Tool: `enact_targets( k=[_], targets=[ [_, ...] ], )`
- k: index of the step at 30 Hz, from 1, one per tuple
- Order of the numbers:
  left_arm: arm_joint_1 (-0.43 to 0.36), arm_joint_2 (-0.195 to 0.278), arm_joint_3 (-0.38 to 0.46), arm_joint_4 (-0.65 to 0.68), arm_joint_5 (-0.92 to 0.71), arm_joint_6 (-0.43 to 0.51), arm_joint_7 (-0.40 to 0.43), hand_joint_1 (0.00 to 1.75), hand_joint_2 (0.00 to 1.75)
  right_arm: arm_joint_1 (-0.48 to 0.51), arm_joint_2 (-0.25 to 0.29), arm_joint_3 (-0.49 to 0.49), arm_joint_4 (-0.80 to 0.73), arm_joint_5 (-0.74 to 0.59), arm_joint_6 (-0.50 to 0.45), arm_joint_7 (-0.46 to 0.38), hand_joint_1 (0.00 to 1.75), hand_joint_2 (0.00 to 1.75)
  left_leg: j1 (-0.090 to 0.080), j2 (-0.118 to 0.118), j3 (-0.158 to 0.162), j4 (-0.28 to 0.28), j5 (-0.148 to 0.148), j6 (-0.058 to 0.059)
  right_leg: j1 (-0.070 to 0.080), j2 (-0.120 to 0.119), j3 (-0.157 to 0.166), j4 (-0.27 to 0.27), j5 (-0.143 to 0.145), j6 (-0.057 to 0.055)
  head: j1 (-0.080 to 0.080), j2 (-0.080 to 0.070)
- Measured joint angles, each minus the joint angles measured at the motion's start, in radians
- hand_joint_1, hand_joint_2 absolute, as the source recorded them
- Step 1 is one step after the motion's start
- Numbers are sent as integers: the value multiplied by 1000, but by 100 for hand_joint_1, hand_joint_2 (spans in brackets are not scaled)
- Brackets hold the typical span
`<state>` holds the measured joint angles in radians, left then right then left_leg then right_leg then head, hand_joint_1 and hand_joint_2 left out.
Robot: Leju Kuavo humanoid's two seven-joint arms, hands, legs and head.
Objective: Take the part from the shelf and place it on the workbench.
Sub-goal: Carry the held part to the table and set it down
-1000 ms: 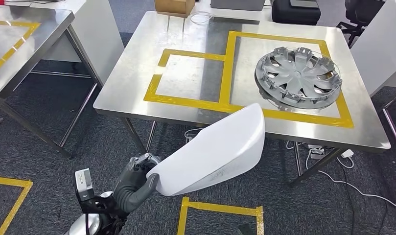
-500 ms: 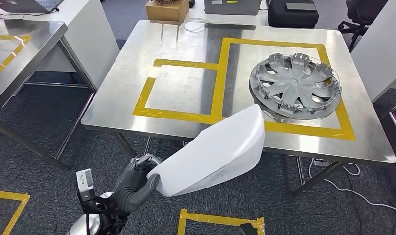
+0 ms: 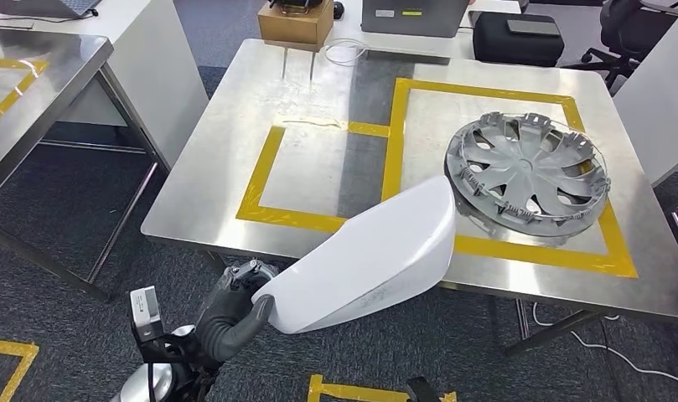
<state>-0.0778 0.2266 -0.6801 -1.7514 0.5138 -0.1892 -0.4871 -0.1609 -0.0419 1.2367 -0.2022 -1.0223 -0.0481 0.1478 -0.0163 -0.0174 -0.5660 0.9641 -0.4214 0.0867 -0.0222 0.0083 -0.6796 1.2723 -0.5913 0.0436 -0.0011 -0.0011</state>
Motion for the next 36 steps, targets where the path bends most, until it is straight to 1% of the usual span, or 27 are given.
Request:
enact_targets(
  k=[1, 3, 4, 5, 6, 7, 9, 10, 11, 13, 14, 15, 16, 17, 18, 20, 22, 24, 25, 26, 28, 29, 30, 31, 33, 34, 36],
  targets=[
    [1, 0, 0, 0, 0, 0, 0, 175, 175, 1, -2, 0, 0, 0, 0, 1, 0, 0, 0, -3, 11, 0, -9, -2, 0, 0, -1, -34, 21, 10, 0, 0],
    [1, 0, 0, 0, 0, -1, 0, 175, 175, 2, -7, 0, 0, 3, 0, 1, 0, 0, -1, -5, 33, 4, -30, -10, -1, -2, 31, -174, 109, 32, 1, 0],
    [2, 0, 0, 0, 0, -2, 0, 175, 175, 3, -8, 0, 0, 4, 1, 1, 0, 0, -2, -6, 41, 8, -41, -15, 0, -5, 46, -233, 144, 29, 0, 0],
    [2, 0, 0, 0, 0, -3, 0, 175, 175, 3, -9, 0, 0, 4, 2, 2, 0, 0, -4, -7, 45, 12, -51, -20, 2, -6, 57, -270, 169, 18, -1, 0],
    [3, 0, 0, 0, 0, -4, -1, 175, 175, 4, -9, 0, 0, 5, 3, 2, 0, 0, -5, -7, 45, 17, -58, -25, 4, -7, 61, -284, 179, 4, -2, 0],
    [4, 0, 0, 0, 0, -6, -1, 175, 175, 5, -9, 0, 0, 5, 4, 3, 0, 0, -5, -7, 47, 20, -63, -29, 6, -7, 65, -284, 176, -11, -3, 0],
    [5, 0, 2, -1, -1, -7, -1, 175, 175, 6, -9, -1, 0, 6, 4, 4, 0, 0, -4, -4, 39, 40, -72, -39, -1, -5, 76, -286, 178, -22, -3, 0],
    [4, 0, 2, -1, -1, -8, -2, 175, 175, 5, -10, -2, 0, 6, 5, 4, 0, 0, -1, -1, 22, 72, -82, -46, -5, -4, 84, -288, 174, -27, -4, 0],
    [4, 1, 2, -2, -1, -8, -2, 175, 175, 5, -10, -2, 0, 6, 5, 4, 0, 0, 3, 3, -8, 124, -100, -55, -8, -4, 91, -289, 170, -32, -5, 0],
    [3, 1, 2, -1, -1, -9, -3, 175, 175, 5, -10, -2, 0, 7, 5, 4, 0, 0, 14, 10, -91, 260, -148, -71, -7, -3, 100, -290, 160, -40, -7, 0],
    [4, 2, 2, -1, -1, -9, -3, 175, 175, 5, -9, -3, 0, 7, 5, 4, 0, 0, 19, 13, -127, 308, -162, -76, -6, -3, 106, -290, 155, -41, -6, 0],
    [4, 2, 1, 0, -1, -9, -3, 175, 175, 6, -10, -3, 0, 7, 6, 4, 0, 0, 23, 15, -149, 325, -158, -79, -6, -2, 112, -290, 149, -40, -7, 0],
    [4, 2, 1, 0, -1, -9, -4, 175, 175, 6, -10, -3, 0, 7, 6, 4, 0, 0, 25, 16, -151, 303, -133, -78, -5, 0, 119, -290, 144, -39, -7, 0],
    [4, 2, 2, 0, -1, -9, -4, 175, 175, 6, -10, -3, 0, 8, 6, 4, 0, 0, 26, 16, -135, 247, -89, -74, -5, 1, 128, -290, 138, -37, -7, 0],
    [4, 2, 2, -1, -1, -9, -4, 175, 175, 6, -9, -3, -1, 8, 6, 4, 0, 0, 25, 16, -110, 175, -39, -66, -4, 2, 136, -291, 133, -36, -7, 0],
    [2, 3, 2, -1, -4, -9, -5, 175, 175, 5, -7, -4, -2, 8, 6, 4, 0, 0, 17, 17, -69, 64, 13, -47, -1, 4, 145, -292, 125, -30, -6, 0],
    [0, 5, 2, -1, -13, -9, -6, 175, 175, 3, -5, -5, -3, 8, 6, 4, 0, 0, 8, 16, -56, 35, 13, -33, 1, 4, 144, -294, 120, -21, -5, 0],
    [-1, 6, 1, -1, -30, -5, -6, 175, 175, 2, -5, -6, -5, 9, 4, 4, 0, 0, 8, 16, -41, 17, 21, -25, 2, 2, 143, -293, 114, -13, -4, 0],
    [-3, 6, 1, 0, -42, -1, -6, 175, 175, 2, -6, -7, -6, 11, 3, 3, 0, 0, 10, 16, -33, 6, 25, -21, 4, 1, 135, -274, 103, -13, -4, 0],
    [-7, 5, 0, 1, -60, 8, -6, 175, 175, 1, -7, -8, -6, 13, 2, 3, 0, 0, 12, 17, -25, -5, 29, -17, 5, -1, 115, -233, 84, -15, -3, 0],
    [-14, 2, -2, 7, -118, 45, -4, 175, 175, 0, -9, -11, -7, 17, -1, 3, 0, 0, 11, 17, -20, -10, 28, -11, 3, -2, 41, -97, 34, -23, -1, 0],
    [-18, -1, -4, 12, -168, 78, 0, 175, 175, 1, -10, -12, -7, 20, -3, 3, 0, 0, 9, 16, -20, -10, 26, -10, 2, -2, 4, -35, 18, -22, -1, 0],
    [-22, -4, -5, 18, -223, 116, 5, 175, 175, 2, -11, -13, -6, 23, -5, 3, 0, 0, 8, 14, -20, -9, 25, -10, 1, -2, -20, -3, 15, -18, -1, 0],
    [-26, -7, -6, 25, -277, 153, 10, 175, 175, 2, -12, -14, -6, 25, -6, 3, 0, 0, 8, 12, -20, -8, 23, -11, -1, -2, -24, -10, 28, -9, -1, 0],
    [-39, -14, -9, 38, -364, 219, 19, 175, 175, 2, -13, -18, -6, 29, -8, 3, 0, 0, 8, 9, -20, 2, 16, -17, -4, -4, 21, -124, 86, 11, -1, 0],
    [-49, -19, -12, 47, -402, 251, 27, 175, 175, 1, -12, -20, -7, 31, -8, 2, 0, 0, 6, 7, -23, 14, 9, -23, -4, -6, 52, -190, 113, 15, -1, 0],
    [-75, -29, -18, 68, -495, 330, 53, 175, 175, 0, -11, -26, -7, 35, -9, -2, 0, 0, 3, 6, -30, 35, -5, -33, -3, -8, 88, -263, 142, 7, -2, 0]
  ],
)
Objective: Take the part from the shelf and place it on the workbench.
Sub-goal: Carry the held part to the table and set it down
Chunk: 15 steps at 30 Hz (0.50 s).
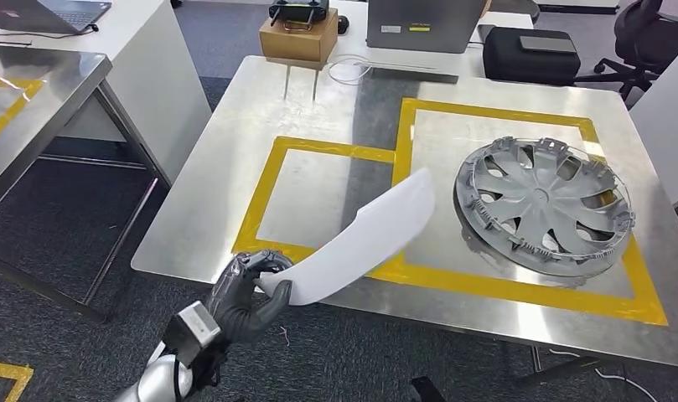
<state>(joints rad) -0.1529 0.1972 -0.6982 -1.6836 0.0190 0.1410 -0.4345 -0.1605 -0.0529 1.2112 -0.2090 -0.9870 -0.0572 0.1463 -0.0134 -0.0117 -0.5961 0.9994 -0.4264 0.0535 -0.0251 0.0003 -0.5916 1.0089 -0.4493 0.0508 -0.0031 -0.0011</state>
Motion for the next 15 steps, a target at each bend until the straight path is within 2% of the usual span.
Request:
enact_targets(
  k=[2, 4, 6, 8, 9, 10, 11, 13, 14, 15],
  targets=[
    [-31, -12, -8, 30, -120, 101, 42, 175, 175, 0, 2, -5, 0, 5, -2, -2, 0, 0, 1, 0, -3, 8, -5, -6, 2, 1, 1, -3, 4, -15, -1, 0],
    [-68, -26, -16, 67, -225, 185, 88, 175, 175, -2, 5, -10, -1, 8, -4, -2, 0, 0, 6, 1, -13, 27, -20, -15, -3, 2, 4, -5, 7, -25, -2, 0],
    [-109, -45, -23, 119, -316, 245, 136, 175, 175, -6, 10, -17, -2, 12, -7, -1, 0, 0, 12, 5, -53, 115, -71, -30, -7, 2, 6, -7, 8, -30, -5, 0],
    [-151, -69, -30, 188, -410, 297, 179, 175, 175, -8, 16, -23, -4, 18, -9, -1, 0, 0, 19, 8, -113, 245, -126, -41, -6, 1, 6, -6, 7, -32, -6, 0],
    [-173, -82, -33, 229, -459, 318, 196, 175, 175, -8, 18, -26, -4, 21, -10, -1, 0, 0, 22, 9, -133, 285, -134, -43, -6, 1, 6, -6, 7, -31, -6, 0],
    [-198, -94, -37, 272, -506, 336, 207, 175, 175, -8, 21, -28, -4, 25, -11, -1, 0, 0, 24, 10, -137, 290, -124, -44, -6, 1, 6, -6, 7, -31, -6, 0],
    [-226, -106, -40, 317, -552, 352, 214, 175, 175, -9, 23, -32, -4, 29, -12, -1, 0, 0, 25, 10, -122, 255, -96, -42, -6, 2, 8, -6, 7, -31, -6, 0],
    [-282, -128, -46, 397, -624, 377, 222, 175, 175, -10, 28, -38, -5, 35, -12, -2, 0, 0, 25, 10, -56, 121, -31, -32, -5, 4, 11, -7, 7, -30, -6, 0],
    [-308, -140, -49, 434, -653, 388, 226, 175, 175, -11, 30, -41, -6, 39, -11, -5, 0, 0, 22, 9, -27, 65, -12, -25, -3, 6, 11, -7, 7, -29, -6, 0],
    [-332, -151, -53, 471, -682, 398, 230, 175, 175, -10, 32, -44, -7, 43, -9, -10, 0, 0, 19, 8, -10, 32, -6, -19, -1, 6, 9, -8, 8, -26, -6, 0]
  ],
)
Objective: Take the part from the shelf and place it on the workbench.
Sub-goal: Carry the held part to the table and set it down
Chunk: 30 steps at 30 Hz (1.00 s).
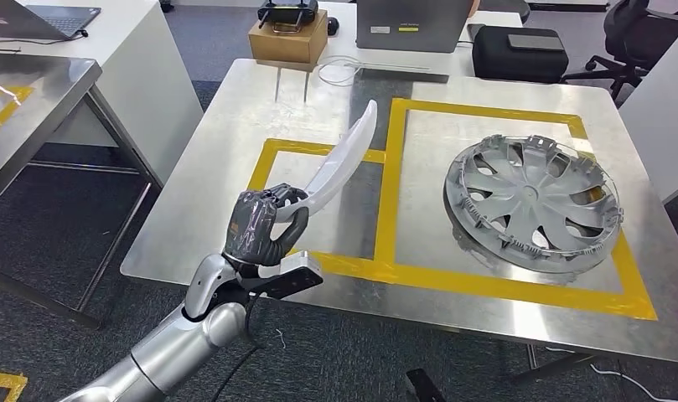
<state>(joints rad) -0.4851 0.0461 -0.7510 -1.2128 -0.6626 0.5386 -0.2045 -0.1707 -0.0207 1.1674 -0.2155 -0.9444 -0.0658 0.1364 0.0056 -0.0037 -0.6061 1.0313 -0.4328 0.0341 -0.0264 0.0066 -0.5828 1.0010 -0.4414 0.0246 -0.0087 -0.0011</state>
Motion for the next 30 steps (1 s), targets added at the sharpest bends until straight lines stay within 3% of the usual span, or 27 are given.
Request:
enact_targets(
  k=[3, 5, 8, 9, 10, 11, 13, 15, 18, 20, 23, 25, 26, 28, 30],
  targets=[
    [-59, -35, -16, 119, -78, 28, 9, 175, 175, 8, 4, -6, -1, 10, 10, -22, 0, 0, -4, 0, 10, -25, -1, 14, 2, -1, -5, -5, 3, 15, 0, 0],
    [-91, -61, -30, 197, -110, 46, 9, 175, 175, 13, 2, -10, -2, 14, 11, -31, 0, 0, -2, 2, 20, -45, 9, 27, 2, -2, -22, 27, -15, 17, 2, 0],
    [-124, -104, -53, 312, -125, 55, 7, 175, 175, 19, 0, -16, -2, 16, 11, -37, 0, 0, -7, 3, 25, -54, 14, 37, 3, -2, -117, 213, -85, 7, 7, 0],
    [-127, -117, -59, 346, -126, 53, 7, 175, 175, 24, -1, -18, -2, 14, 11, -39, 0, 0, -10, 2, 25, -53, 13, 37, 2, -2, -146, 265, -97, 9, 8, 0],
    [-129, -130, -64, 379, -126, 51, 7, 175, 175, 29, -2, -21, -2, 12, 11, -41, 0, 0, -11, 1, 25, -53, 13, 38, 2, -3, -158, 281, -95, 14, 8, 0],
    [-130, -145, -70, 411, -125, 47, 8, 175, 175, 35, -3, -25, -2, 8, 10, -45, 0, 0, -12, 0, 25, -51, 11, 37, 1, -3, -149, 256, -78, 23, 8, 0],
    [-136, -174, -82, 467, -126, 36, 9, 175, 175, 41, -5, -34, -2, 2, 9, -52, 0, 0, -13, -4, 24, -43, 6, 33, -1, -6, -85, 116, -22, 38, 8, 0],
    [-142, -199, -93, 513, -126, 28, 9, 175, 175, 46, -6, -41, -2, -3, 8, -57, 0, 0, -19, -5, 19, -31, -3, 25, 0, -7, -35, 16, 11, 35, 7, 0],
    [-146, -225, -107, 569, -123, 16, 9, 175, 175, 58, -6, -51, -2, -9, 6, -64, 0, 0, -20, -4, 15, -24, -10, 18, 0, -5, -25, 2, 16, 18, 6, 0],
    [-150, -237, -114, 597, -119, 6, 8, 175, 175, 64, -6, -58, -2, -12, 6, -67, 0, 0, -15, -3, 0, 8, -34, 8, -6, -4, -23, 0, 17, 9, 4, 0],
    [-157, -249, -124, 635, -105, -16, 4, 175, 175, 70, -5, -64, -2, -16, 6, -71, 0, 0, -5, -1, -85, 186, -121, -13, -7, -4, -21, -1, 16, 0, 0, 0],
    [-157, -253, -131, 658, -96, -27, 3, 175, 175, 75, -5, -68, -1, -18, 6, -76, 0, 0, -1, 1, -129, 269, -139, -17, -6, -3, -20, -1, 16, 0, 0, 0],
    [-157, -255, -134, 667, -92, -30, 3, 175, 175, 78, -5, -70, -1, -19, 6, -79, 0, 0, -1, 2, -124, 254, -119, -14, -5, -3, -19, -1, 15, 0, 0, 0],
    [-161, -261, -138, 680, -83, -32, 3, 175, 175, 81, -3, -75, -2, -21, 6, -85, 0, 0, -4, 2, -63, 124, -50, 2, -2, -1, -15, -1, 15, 0, 0, 0],
    [-169, -267, -140, 692, -73, -31, 6, 175, 175, 83, 1, -79, -2, -23, 5, -90, 0, 0, -12, 3, -5, 7, -13, 21, 2, 1, -14, -2, 15, 2, 2, 0]
  ],
)
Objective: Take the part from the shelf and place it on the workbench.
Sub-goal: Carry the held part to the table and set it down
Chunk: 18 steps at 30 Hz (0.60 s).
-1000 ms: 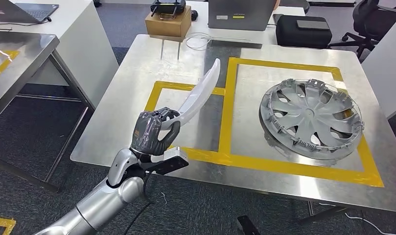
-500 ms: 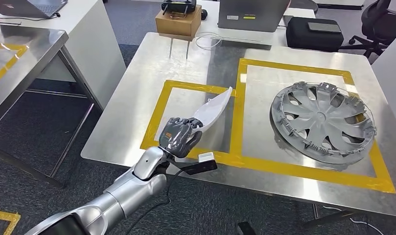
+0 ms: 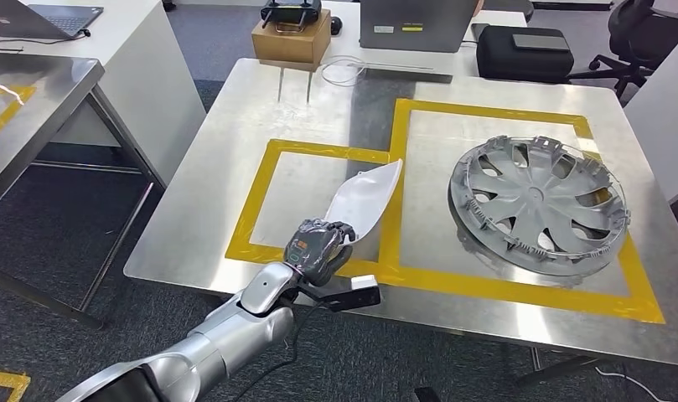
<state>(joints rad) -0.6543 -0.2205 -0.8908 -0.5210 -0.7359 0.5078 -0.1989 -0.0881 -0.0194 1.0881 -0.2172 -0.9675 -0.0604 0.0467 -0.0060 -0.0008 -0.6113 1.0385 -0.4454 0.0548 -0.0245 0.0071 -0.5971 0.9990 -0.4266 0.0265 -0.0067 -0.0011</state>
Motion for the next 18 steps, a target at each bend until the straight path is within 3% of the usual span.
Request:
enact_targets(
  k=[3, 5, 6, 8, 10, 11, 13, 15, 17, 18],
  targets=[
    [-6, -6, -4, 17, 18, 10, 20, 175, 175, 7, 6, -5, 0, -4, 0, -4, 0, 0, -10, 1, 18, -35, 3, 14, 0, -2, 2, -6, 1, 11, 0, 0],
    [-8, -13, -6, 27, 28, 26, 49, 175, 175, 12, 7, -8, 0, -8, 0, -7, 0, 0, -6, 1, 34, -56, 17, 21, 2, -5, -6, 11, -9, 17, 1, 0],
    [-9, -17, -7, 32, 34, 35, 66, 175, 175, 14, 6, -10, 0, -10, 0, -8, 0, 0, -3, 1, 41, -67, 24, 24, 3, -6, -21, 45, -27, 15, 3, 0],
    [-8, -25, -7, 45, 40, 52, 97, 175, 175, 20, 4, -14, 1, -13, -1, -10, 0, 0, -2, 2, 42, -74, 30, 28, 2, -6, -81, 171, -82, 9, 6, 0],
    [-6, -27, -8, 59, 43, 63, 118, 175, 175, 27, 2, -16, 1, -16, -3, -11, 0, 0, -3, 1, 40, -72, 30, 27, 0, -6, -131, 274, -113, 14, 6, 0],
    [-5, -27, -9, 65, 43, 67, 124, 175, 175, 30, 1, -18, 1, -16, -4, -11, 0, 0, -3, 0, 40, -71, 29, 27, -2, -7, -131, 273, -107, 22, 6, 0],
    [-7, -27, -10, 74, 43, 72, 130, 175, 175, 32, 0, -21, 2, -15, -4, -12, 0, 0, -1, -3, 39, -62, 24, 20, -6, -8, -71, 153, -57, 43, 7, 0],
    [-10, -26, -10, 79, 45, 76, 131, 87, 175, 31, -1, -23, 2, -12, -4, -12, 0, 0, -5, -4, 33, -46, 14, 8, -8, -8, -7, 33, -17, 45, 6, 0],
    [-11, -24, -10, 84, 49, 81, 128, 0, 175, 32, -1, -23, 2, -11, -3, -12, 0, 0, -9, -5, 27, -36, 8, -1, -4, -7, 8, 4, -10, 30, 4, 0],
    [-11, -22, -10, 86, 52, 83, 126, 0, 175, 33, -1, -23, 2, -10, -2, -12, 0, 0, -7, -4, 26, -35, 7, -2, -4, -6, 6, 4, -9, 22, 3, 0]
  ],
)
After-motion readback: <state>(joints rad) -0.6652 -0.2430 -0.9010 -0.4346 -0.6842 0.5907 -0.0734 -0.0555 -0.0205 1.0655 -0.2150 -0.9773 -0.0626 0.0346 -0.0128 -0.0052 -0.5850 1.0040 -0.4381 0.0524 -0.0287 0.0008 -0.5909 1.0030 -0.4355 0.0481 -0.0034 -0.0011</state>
